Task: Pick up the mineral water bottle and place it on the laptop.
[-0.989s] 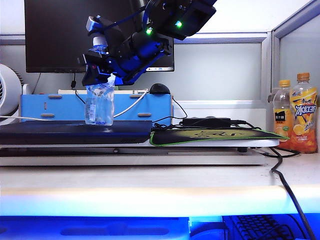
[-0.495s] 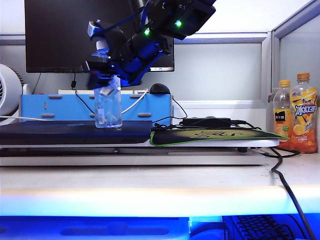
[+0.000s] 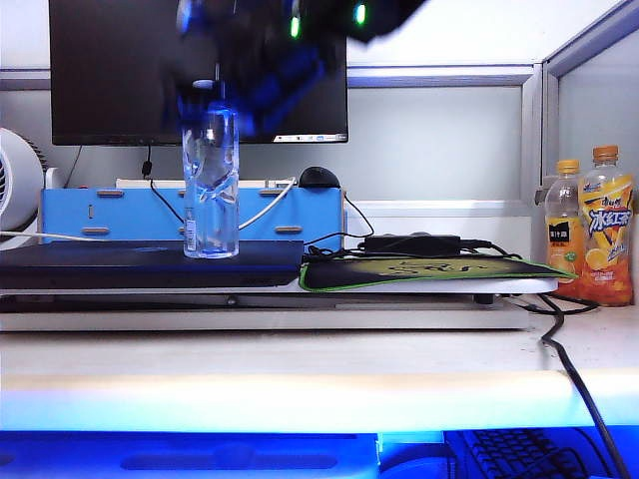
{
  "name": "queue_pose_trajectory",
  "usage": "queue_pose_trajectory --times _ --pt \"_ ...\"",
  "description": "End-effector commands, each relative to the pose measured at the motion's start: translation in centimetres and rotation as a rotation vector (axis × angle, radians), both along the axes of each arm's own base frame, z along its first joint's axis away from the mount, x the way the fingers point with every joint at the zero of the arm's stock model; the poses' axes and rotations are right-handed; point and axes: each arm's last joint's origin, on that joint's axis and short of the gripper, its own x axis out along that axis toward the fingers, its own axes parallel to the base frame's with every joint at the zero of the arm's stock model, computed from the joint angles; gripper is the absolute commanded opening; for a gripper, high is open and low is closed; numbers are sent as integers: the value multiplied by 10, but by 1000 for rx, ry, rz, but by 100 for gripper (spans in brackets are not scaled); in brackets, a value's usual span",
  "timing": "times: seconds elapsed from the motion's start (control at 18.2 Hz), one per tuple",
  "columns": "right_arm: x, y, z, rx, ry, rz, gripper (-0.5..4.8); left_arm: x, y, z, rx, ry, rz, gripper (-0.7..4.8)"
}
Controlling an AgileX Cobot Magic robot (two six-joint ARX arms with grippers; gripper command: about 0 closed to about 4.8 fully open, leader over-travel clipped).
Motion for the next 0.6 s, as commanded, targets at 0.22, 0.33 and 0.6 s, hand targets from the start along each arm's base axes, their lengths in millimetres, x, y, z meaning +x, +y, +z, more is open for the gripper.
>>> queue_pose_trajectory --times 0.22,0.33,0.6 --pt "-8 -18 76 99 -210 -272 338 0 0 0 0 3 -7 -2" --pt "-24 -35 111 87 -321 -345 2 0 0 0 0 4 -7 -2" --pt "-111 -113 223 170 -537 -451 -1 0 0 0 1 4 -6 -2"
